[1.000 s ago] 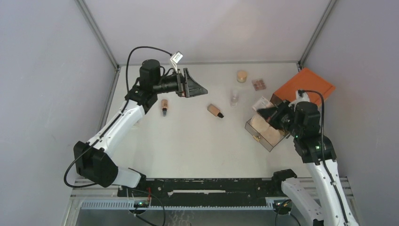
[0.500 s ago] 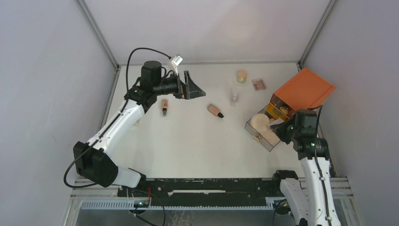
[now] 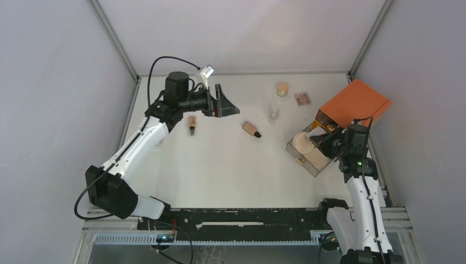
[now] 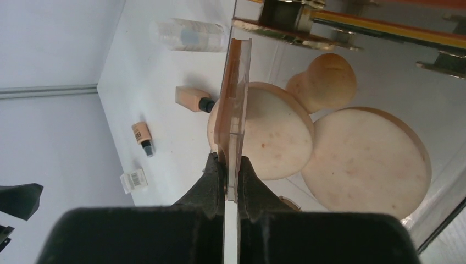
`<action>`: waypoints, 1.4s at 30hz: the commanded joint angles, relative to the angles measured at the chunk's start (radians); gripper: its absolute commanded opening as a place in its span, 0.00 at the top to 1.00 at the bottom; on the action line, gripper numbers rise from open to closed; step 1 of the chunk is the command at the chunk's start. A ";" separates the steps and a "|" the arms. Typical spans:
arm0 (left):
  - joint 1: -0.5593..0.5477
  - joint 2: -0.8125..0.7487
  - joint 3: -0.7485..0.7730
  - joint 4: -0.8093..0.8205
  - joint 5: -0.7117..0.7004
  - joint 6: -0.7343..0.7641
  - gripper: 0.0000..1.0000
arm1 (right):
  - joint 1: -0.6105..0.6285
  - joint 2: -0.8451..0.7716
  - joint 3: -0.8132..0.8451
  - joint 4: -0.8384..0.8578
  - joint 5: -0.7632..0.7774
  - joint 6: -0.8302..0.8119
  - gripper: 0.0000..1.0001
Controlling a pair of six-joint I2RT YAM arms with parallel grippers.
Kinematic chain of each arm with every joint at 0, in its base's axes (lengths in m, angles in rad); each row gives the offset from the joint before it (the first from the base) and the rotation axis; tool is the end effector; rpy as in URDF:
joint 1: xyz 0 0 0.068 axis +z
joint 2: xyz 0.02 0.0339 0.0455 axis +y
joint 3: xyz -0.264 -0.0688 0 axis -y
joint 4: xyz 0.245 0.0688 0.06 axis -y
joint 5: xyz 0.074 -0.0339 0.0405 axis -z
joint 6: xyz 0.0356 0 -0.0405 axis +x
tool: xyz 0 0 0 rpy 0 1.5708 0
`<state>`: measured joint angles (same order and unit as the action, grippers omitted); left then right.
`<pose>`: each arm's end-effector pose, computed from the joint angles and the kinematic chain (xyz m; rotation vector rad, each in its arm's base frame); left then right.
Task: Organize the makeup
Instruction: Place the makeup in the drawer, then pick up the makeup from the center of the board.
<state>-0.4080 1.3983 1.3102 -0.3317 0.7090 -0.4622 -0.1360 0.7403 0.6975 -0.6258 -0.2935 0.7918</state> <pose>0.2811 -0.1468 0.3706 0.4360 2.0603 -1.2472 0.1572 -0.0111 0.2740 0.8775 2.1201 0.6773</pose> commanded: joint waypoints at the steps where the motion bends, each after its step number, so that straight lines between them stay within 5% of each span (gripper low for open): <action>1: -0.004 -0.016 0.026 0.011 0.003 0.008 0.00 | -0.001 0.005 -0.038 0.104 0.025 -0.020 1.00; 6: -0.005 -0.028 0.029 0.011 0.006 0.007 0.00 | -0.004 -0.077 -0.020 -0.008 0.121 -0.017 0.46; 8: -0.005 -0.027 0.033 0.011 0.006 0.007 0.00 | -0.004 -0.140 -0.004 -0.043 0.147 -0.032 0.42; 12: -0.007 -0.027 0.038 0.011 0.007 0.005 0.00 | 0.009 -0.205 0.057 -0.110 0.175 -0.078 0.44; 17: -0.013 -0.019 0.043 0.011 0.009 0.005 0.00 | 0.095 -0.165 0.068 -0.094 0.202 -0.147 0.78; 20: -0.015 -0.022 0.040 0.011 0.005 0.005 0.00 | 0.219 -0.062 0.100 -0.091 0.250 -0.199 0.86; 25: -0.015 -0.032 0.029 0.012 -0.007 0.006 0.00 | 0.411 0.221 0.201 -0.157 0.419 -0.267 0.87; 29: -0.015 -0.041 0.017 0.010 -0.020 0.006 0.00 | 0.425 0.339 0.203 -0.132 0.412 -0.281 0.88; 33: -0.015 -0.050 0.010 0.008 -0.013 0.019 0.00 | 0.394 0.376 0.205 -0.161 0.567 -0.262 0.92; 36: -0.016 -0.043 0.013 0.008 -0.010 0.026 0.00 | 0.321 0.342 0.245 -0.180 0.536 -0.288 0.93; 42: -0.021 -0.052 0.047 -0.073 -0.046 0.105 0.00 | 0.484 0.351 0.486 -0.204 0.531 -0.317 0.80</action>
<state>-0.4198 1.3861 1.3106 -0.3573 0.7002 -0.4416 0.2539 1.1000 1.0065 -0.8574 0.2111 0.5190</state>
